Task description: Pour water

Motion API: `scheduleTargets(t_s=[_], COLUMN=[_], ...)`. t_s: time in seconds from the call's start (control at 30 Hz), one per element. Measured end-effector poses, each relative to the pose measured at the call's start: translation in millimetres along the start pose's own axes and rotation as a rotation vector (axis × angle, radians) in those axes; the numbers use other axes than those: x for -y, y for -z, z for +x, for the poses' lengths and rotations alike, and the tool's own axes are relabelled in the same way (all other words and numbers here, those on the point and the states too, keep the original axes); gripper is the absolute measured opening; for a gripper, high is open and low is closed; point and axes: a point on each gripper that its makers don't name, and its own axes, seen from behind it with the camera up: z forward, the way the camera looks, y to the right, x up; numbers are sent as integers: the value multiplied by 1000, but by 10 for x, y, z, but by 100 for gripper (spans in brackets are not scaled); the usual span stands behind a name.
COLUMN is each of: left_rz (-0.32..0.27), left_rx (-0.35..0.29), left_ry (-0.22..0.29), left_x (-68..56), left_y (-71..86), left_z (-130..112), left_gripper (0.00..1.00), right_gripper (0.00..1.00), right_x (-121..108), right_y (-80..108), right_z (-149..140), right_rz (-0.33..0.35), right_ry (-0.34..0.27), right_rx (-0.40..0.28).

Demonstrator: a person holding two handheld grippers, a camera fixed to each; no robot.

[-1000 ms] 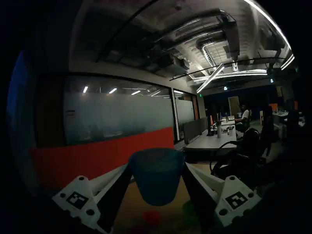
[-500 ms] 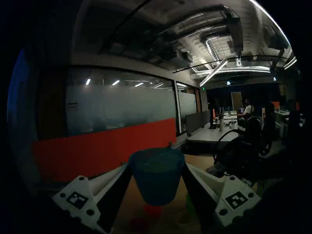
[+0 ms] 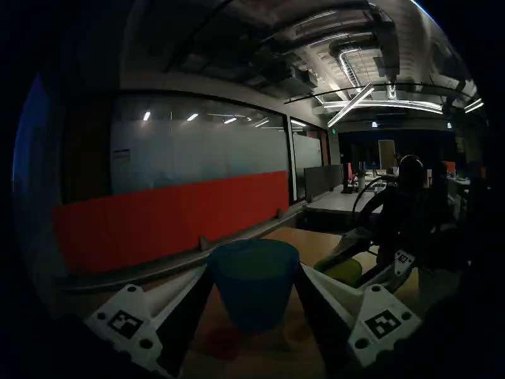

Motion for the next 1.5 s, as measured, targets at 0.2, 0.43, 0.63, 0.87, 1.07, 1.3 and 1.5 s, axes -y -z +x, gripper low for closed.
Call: scheduleTargets(t_s=[0.2,0.43,0.63,0.87,1.07,1.3,1.5], left_rz=[-4,-5,-10,-22,-44,-54,-68], left_rx=[36,69,97,173,246,312,381], left_ry=[13,25,31,17,5,-21,-60], left_x=[-11,-8,-10,-43,-97,-106,-121], left_y=[13,13,34,51,26,-9,-18], left_z=[-293,-560,-727,-1055,-1324,-1568,-1803], left_gripper=[86,86,86,86,86,87,87], right_gripper=[99,99,99,99,99,99,99], right_x=[-52,-86,-63,-40,-43,-35,-17], right_y=[81,129,149,202,258,317,359], right_z=[-60,-138,-179,-296,-422,-601,-782], right_rz=[-7,-9,1,25,40,69,92], right_ry=[-5,-11,-20,-33,-41,-36,-14], right_rx=[15,34,46,95,142,222,297])
